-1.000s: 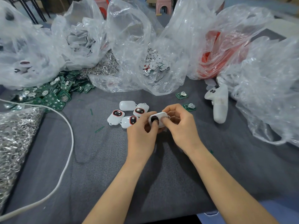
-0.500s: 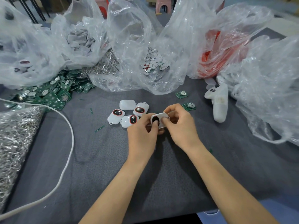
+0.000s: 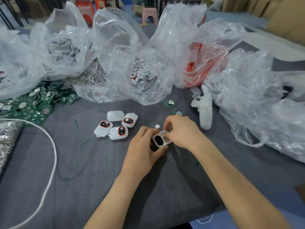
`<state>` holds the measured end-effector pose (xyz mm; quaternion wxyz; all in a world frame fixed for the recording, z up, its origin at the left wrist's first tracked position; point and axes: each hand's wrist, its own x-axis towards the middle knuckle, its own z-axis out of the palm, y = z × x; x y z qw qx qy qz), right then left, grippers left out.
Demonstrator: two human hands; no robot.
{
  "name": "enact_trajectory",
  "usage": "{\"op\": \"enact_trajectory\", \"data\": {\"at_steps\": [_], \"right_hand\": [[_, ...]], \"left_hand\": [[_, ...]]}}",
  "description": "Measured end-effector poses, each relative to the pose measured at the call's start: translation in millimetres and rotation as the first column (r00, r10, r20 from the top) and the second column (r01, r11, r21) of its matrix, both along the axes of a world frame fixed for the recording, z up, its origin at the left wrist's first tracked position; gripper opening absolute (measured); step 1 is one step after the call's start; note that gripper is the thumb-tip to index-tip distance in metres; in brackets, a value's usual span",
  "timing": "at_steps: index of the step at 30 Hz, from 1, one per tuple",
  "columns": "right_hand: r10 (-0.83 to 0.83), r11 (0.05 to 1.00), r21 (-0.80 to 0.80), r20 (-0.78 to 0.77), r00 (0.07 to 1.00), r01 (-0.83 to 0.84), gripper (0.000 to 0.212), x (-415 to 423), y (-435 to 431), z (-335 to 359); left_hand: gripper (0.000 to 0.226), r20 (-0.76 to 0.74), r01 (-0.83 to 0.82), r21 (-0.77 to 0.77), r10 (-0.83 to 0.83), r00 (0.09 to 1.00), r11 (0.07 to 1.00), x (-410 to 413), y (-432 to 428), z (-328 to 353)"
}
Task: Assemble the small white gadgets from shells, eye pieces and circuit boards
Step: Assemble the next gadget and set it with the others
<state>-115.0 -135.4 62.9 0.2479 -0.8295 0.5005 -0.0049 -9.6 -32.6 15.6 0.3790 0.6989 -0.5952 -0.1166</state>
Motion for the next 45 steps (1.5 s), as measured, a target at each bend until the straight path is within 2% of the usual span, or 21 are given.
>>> {"op": "enact_trajectory", "data": {"at_steps": [3, 5, 7, 8, 10, 12, 15, 16, 19, 21, 25, 28, 31, 33, 35, 37, 38, 40, 41, 43, 45], "right_hand": [[0.055, 0.997, -0.04, -0.125, 0.991, -0.06, 0.01, 4.3, 0.4, 7.7], [0.114, 0.993, 0.038, -0.153, 0.982, -0.109, 0.012, 4.3, -6.3, 16.4], [0.169, 0.972, 0.178, -0.06, 0.984, -0.156, 0.015, 2.3, -24.9, 34.5], [0.131, 0.975, 0.175, 0.028, 0.991, -0.134, 0.014, 2.9, -40.5, 44.3], [-0.019, 1.0, -0.015, 0.132, 0.991, 0.021, 0.014, 7.3, -85.2, 55.7], [-0.128, 0.974, -0.184, 0.014, 0.992, 0.129, 0.025, 13.6, -120.7, 57.2], [-0.113, 0.983, -0.176, -0.308, 0.945, 0.06, 0.032, 23.3, -141.4, 40.3], [-0.108, 0.982, -0.181, -0.345, 0.932, 0.047, 0.031, 25.4, -143.4, 33.2], [-0.158, 0.965, -0.247, -0.3, 0.941, 0.083, 0.026, 26.3, -150.8, 21.4], [-0.242, 0.934, -0.314, -0.203, 0.949, 0.171, 0.027, 21.3, -154.0, 15.8], [-0.371, 0.87, -0.341, 0.02, 0.928, 0.355, 0.03, 12.9, -158.2, 4.9], [-0.329, 0.853, -0.424, 0.013, 0.944, 0.303, 0.028, 11.5, -151.7, 5.7], [-0.232, 0.81, -0.561, -0.045, 0.972, 0.167, 0.018, 8.3, -145.1, 9.4], [-0.194, 0.766, -0.626, -0.009, 0.981, 0.146, 0.023, 6.1, -141.3, 13.9], [-0.163, 0.726, -0.66, 0.111, 0.98, 0.196, 0.027, 3.3, -133.9, 19.2], [-0.123, 0.716, -0.619, 0.344, 0.931, 0.323, 0.021, -3.4, -115.8, 24.9], [-0.097, 0.729, -0.557, 0.489, 0.867, 0.397, 0.016, -6.9, -101.6, 26.2], [-0.058, 0.816, -0.346, 0.749, 0.66, 0.464, 0.012, -14.2, -66.0, 22.8], [-0.081, 0.878, -0.202, 0.83, 0.552, 0.434, 0.014, -18.0, -45.1, 17.8], [-0.229, 0.951, 0.123, 0.896, 0.381, 0.283, 0.017, -23.0, -3.5, 1.9], [-0.354, 0.934, 0.312, 0.871, 0.34, 0.172, 0.017, -24.9, 26.9, -17.4]], "left_hand": [[0.033, 0.001, 0.014, -0.004, -0.014, 1.0, 1.0, -0.6, -0.4, 0.0], [0.035, 0.019, 0.01, 0.003, -0.01, 1.0, 1.0, -2.1, -1.0, -2.1], [0.037, 0.012, -0.012, -0.003, 0.012, 1.0, 1.0, -4.5, -0.5, -3.4], [0.038, -0.004, -0.026, -0.007, 0.026, 1.0, 1.0, -5.3, -0.6, -3.5], [0.04, -0.025, -0.05, -0.014, 0.049, 0.998, 0.999, -5.4, -1.3, -3.4], [0.041, -0.037, -0.055, -0.005, 0.055, 0.998, 0.998, -5.2, -1.9, -1.5], [0.036, -0.056, -0.075, -0.007, 0.074, 0.996, 0.997, -4.5, -4.0, 0.0], [0.034, -0.061, -0.08, -0.005, 0.079, 0.995, 0.997, -4.4, -4.5, 0.2], [0.032, -0.066, -0.085, 0.008, 0.085, 0.994, 0.996, -4.5, -5.8, -2.0], [0.031, -0.06, -0.078, 0.012, 0.078, 0.995, 0.997, -3.7, -5.7, -3.3], [0.029, -0.056, -0.085, 0.007, 0.085, 0.995, 0.996, -2.6, -6.2, -4.1], [0.029, -0.049, -0.078, 0.008, 0.078, 0.996, 0.997, -2.8, -6.1, -4.3], [0.031, -0.04, -0.059, 0.022, 0.06, 0.997, 0.998, -2.8, -6.3, -5.2], [0.031, -0.039, -0.047, 0.026, 0.048, 0.998, 0.999, -2.6, -6.4, -5.3], [0.03, -0.034, -0.047, 0.015, 0.047, 0.998, 0.999, -1.8, -6.0, -5.6], [0.029, -0.047, -0.053, 0.005, 0.053, 0.997, 0.999, -1.2, -4.8, -6.1], [0.028, -0.062, -0.057, -0.007, 0.056, 0.996, 0.998, -0.8, -4.0, -6.0], [0.029, -0.09, -0.061, -0.038, 0.058, 0.994, 0.997, 0.1, -3.3, -5.8], [0.032, -0.106, -0.06, -0.05, 0.054, 0.993, 0.997, 0.4, -2.9, -5.6], [0.036, -0.134, -0.044, -0.074, 0.034, 0.99, 0.996, 0.9, -1.8, -4.3], [0.039, -0.133, -0.024, -0.094, 0.011, 0.991, 0.995, 1.3, 0.0, -3.1]]}}
